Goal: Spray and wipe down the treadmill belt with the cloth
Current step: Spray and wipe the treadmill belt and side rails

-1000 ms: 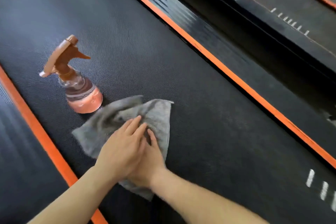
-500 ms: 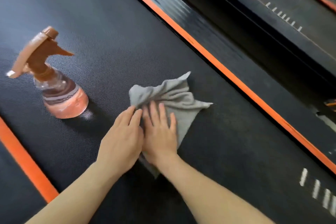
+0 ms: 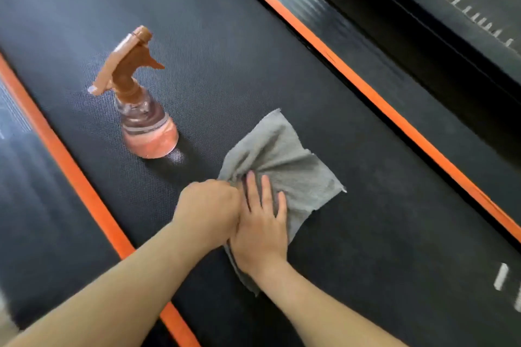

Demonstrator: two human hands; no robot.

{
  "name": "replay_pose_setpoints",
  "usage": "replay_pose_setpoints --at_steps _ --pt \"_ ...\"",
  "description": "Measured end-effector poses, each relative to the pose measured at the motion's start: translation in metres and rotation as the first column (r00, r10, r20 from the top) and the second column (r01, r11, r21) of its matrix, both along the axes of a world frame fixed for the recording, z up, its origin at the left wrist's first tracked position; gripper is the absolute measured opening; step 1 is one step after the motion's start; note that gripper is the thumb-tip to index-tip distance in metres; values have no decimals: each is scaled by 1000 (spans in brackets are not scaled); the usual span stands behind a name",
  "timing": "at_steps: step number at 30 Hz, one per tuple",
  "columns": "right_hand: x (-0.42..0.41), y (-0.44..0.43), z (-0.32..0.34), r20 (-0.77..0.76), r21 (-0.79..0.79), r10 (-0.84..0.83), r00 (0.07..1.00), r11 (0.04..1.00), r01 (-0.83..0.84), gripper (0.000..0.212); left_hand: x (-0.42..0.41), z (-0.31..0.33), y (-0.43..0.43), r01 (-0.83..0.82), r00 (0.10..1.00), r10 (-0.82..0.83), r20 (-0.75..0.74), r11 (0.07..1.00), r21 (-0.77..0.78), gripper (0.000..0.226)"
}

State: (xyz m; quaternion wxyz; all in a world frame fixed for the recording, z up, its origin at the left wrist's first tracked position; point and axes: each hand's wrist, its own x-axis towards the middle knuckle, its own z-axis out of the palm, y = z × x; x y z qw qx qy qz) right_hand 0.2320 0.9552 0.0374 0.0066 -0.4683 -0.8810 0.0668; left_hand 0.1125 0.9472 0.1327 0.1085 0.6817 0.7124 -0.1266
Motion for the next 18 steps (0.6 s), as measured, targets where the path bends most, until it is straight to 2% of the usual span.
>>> replay_pose_setpoints --at_steps 1,3,6,8,11,14,18 --pt "-11 -17 -1 -9 -24 79 997 997 -80 64 -9 6 -9 -6 996 -3 -88 995 -100 27" --pt "-34 -34 0 -29 -64 165 986 984 -166 60 -36 8 -31 -83 982 48 -185 979 -186 26" --pt "-68 -54 8 -10 -142 308 951 941 -306 62 -74 7 -61 -268 959 229 -169 926 -266 28" --pt "-78 -63 7 -6 -168 375 927 914 -370 68 -84 4 -66 -323 946 296 -133 894 -311 27" --pt "-61 -57 5 -23 -133 444 896 887 -443 67 -79 6 -63 -236 972 221 -85 918 -320 26" --pt "5 -38 3 -27 -102 546 838 832 -545 58 -62 6 -62 -92 996 87 -31 929 -357 28" --pt "104 9 11 90 -56 529 844 849 -526 63 -37 2 -58 -45 980 125 153 894 -446 42"
